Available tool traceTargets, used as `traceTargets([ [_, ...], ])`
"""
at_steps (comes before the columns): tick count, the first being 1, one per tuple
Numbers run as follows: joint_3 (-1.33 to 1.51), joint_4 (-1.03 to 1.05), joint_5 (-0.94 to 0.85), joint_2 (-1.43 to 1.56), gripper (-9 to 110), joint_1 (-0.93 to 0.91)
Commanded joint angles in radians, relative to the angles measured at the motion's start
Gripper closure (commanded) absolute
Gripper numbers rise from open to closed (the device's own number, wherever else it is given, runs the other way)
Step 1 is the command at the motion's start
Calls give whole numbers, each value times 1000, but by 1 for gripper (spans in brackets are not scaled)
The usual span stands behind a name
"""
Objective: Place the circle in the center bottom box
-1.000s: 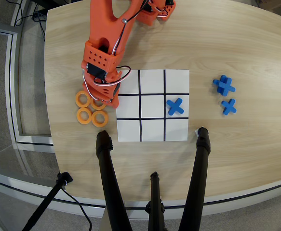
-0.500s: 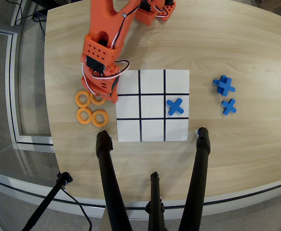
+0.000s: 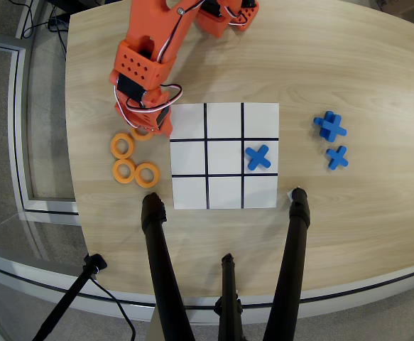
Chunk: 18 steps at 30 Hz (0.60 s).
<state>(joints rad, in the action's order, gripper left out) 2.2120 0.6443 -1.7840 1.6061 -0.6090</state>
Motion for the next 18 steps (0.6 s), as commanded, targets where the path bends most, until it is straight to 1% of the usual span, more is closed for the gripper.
traceTargets([
  [1,-41,124,-17,8,78,-8],
  [5,-101,262,-32,5,79,-15],
  [9,-126,339,-35,0,81,-20],
  [14,-129,341,-35,-6,83,-29],
  [18,-130,298,-38,-18,85,-44],
])
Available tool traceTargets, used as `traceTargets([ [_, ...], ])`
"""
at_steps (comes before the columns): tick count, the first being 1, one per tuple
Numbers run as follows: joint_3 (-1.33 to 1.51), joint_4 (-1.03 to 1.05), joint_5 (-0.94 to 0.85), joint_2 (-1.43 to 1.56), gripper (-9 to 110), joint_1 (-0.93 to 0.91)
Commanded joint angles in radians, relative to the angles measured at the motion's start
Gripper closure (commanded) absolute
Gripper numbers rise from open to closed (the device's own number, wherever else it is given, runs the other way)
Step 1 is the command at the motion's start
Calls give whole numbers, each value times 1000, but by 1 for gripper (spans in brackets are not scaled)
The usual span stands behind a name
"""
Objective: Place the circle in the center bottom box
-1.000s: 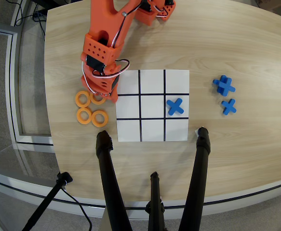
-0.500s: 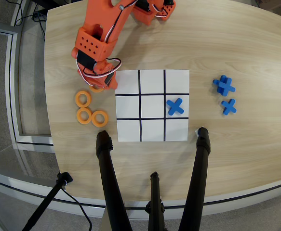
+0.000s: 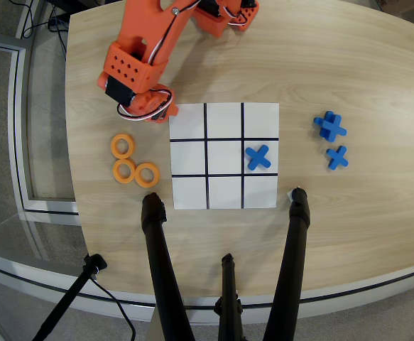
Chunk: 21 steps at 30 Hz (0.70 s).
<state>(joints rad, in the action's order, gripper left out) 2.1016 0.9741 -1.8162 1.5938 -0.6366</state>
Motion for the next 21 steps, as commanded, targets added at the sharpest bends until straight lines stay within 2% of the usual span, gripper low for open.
traceTargets([
  [1,-18,-52,-8,-12,85,-21],
  [10,-14,-153,-63,-58,89,-89],
  [21,43,-196,-115,-55,102,-121],
])
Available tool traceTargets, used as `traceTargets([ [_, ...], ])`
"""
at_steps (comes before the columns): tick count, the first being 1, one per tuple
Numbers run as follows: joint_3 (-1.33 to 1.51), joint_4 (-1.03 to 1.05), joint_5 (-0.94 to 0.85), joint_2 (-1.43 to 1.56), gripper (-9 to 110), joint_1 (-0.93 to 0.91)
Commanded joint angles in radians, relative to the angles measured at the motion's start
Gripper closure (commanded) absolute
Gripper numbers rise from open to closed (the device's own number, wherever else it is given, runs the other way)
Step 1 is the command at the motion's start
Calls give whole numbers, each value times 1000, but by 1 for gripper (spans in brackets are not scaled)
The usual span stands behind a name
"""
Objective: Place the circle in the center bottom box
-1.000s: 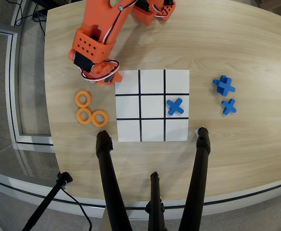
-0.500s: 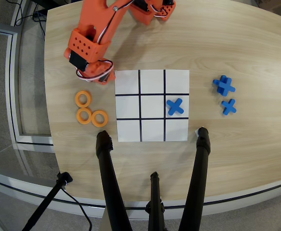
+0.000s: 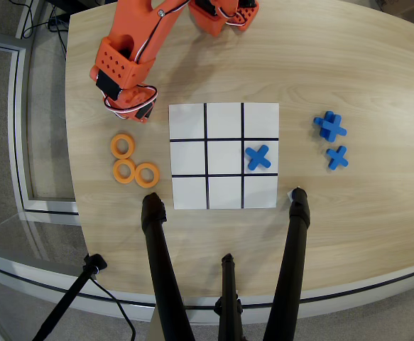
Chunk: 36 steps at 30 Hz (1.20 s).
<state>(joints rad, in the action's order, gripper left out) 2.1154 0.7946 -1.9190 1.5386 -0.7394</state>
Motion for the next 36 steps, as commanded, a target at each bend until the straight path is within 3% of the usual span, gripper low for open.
traceTargets([
  [1,38,-23,-18,3,102,-21],
  [8,103,-48,-43,81,102,-46],
  [11,46,112,-5,184,102,-35],
  [17,-275,644,282,383,102,156],
  [24,-353,785,652,555,102,563],
  [30,-206,727,827,546,102,827],
  [36,-95,522,848,426,102,847],
])
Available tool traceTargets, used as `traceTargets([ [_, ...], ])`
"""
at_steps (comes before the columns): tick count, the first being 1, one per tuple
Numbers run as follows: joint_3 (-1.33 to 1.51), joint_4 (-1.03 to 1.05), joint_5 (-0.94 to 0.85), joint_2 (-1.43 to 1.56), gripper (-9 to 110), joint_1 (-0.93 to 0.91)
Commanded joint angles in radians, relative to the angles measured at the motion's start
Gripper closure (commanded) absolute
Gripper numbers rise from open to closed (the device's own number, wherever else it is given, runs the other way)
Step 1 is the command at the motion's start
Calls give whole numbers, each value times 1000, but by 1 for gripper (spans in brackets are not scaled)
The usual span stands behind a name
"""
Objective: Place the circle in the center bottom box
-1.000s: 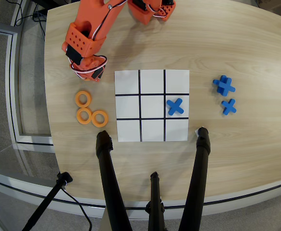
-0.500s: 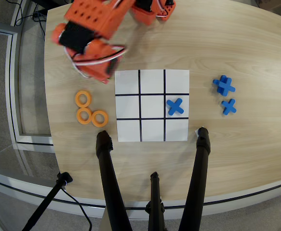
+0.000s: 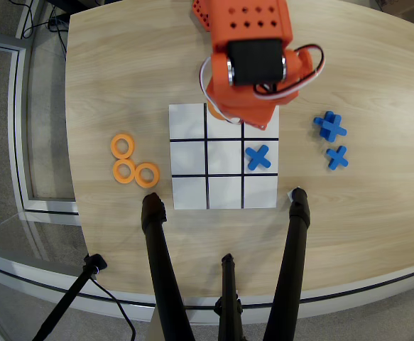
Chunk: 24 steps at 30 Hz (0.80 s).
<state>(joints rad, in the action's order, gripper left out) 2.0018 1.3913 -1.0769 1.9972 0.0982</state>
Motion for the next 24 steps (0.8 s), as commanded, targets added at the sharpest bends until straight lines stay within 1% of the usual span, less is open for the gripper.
traceTargets([
  [1,34,-112,6,-52,102,5],
  [6,101,-259,15,-133,102,-6],
  [24,238,-528,17,-276,102,-18],
])
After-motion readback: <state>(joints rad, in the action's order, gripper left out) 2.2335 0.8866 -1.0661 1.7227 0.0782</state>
